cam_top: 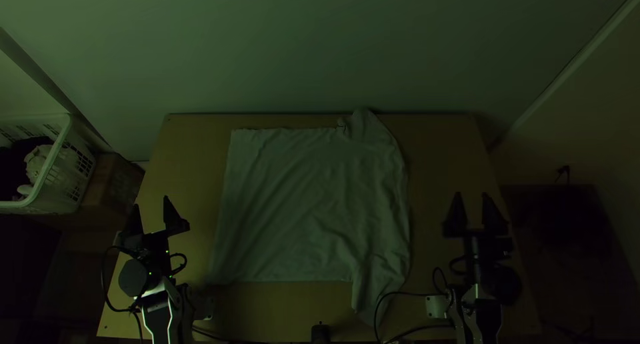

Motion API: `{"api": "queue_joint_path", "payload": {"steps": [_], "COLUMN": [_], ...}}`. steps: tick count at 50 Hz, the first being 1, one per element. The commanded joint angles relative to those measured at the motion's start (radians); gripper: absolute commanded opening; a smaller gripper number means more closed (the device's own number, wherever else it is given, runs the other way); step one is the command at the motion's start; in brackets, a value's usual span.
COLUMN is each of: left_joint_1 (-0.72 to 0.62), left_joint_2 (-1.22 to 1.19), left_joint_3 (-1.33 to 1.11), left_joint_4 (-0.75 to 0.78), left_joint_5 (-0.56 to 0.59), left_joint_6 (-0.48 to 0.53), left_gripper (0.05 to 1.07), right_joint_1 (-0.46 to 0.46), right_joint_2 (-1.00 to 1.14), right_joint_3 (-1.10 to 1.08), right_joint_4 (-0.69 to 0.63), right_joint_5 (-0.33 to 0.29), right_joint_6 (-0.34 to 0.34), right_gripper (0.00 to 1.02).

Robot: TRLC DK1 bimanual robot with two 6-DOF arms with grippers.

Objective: Fold the t-shirt

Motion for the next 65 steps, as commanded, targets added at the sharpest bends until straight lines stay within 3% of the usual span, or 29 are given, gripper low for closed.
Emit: {"api": "queue_joint_path", "payload": {"steps": [1,19,44,65], "left_joint_1": [0.002,-0.028,-0.047,-0.151], "left_joint_2": [-0.001,0.088,0.518,0.840], "left_joint_3": [0.076,0.309,0.722,1.024], "left_joint_4": [0.062,0.137,0.174,0.159], "left_joint_5": [0.013,0.036,0.036,0.034], "left_joint_6": [-0.005,0.003,-0.003,0.023], "left_gripper": [1.03,1.03,1.03,1.03], "right_joint_1": [0.005,0.008,0.010,0.047], "right_joint_2": [0.003,0.206,0.640,0.960], "right_joint_3": [0.069,0.305,0.696,1.015], "right_joint_4": [0.042,0.118,0.167,0.155], "right_joint_5": [0.009,0.009,0.009,0.009], "right_joint_6": [-0.022,-0.075,-0.118,-0.130], "right_gripper": [0.98,0.98,0.98,0.98]}}
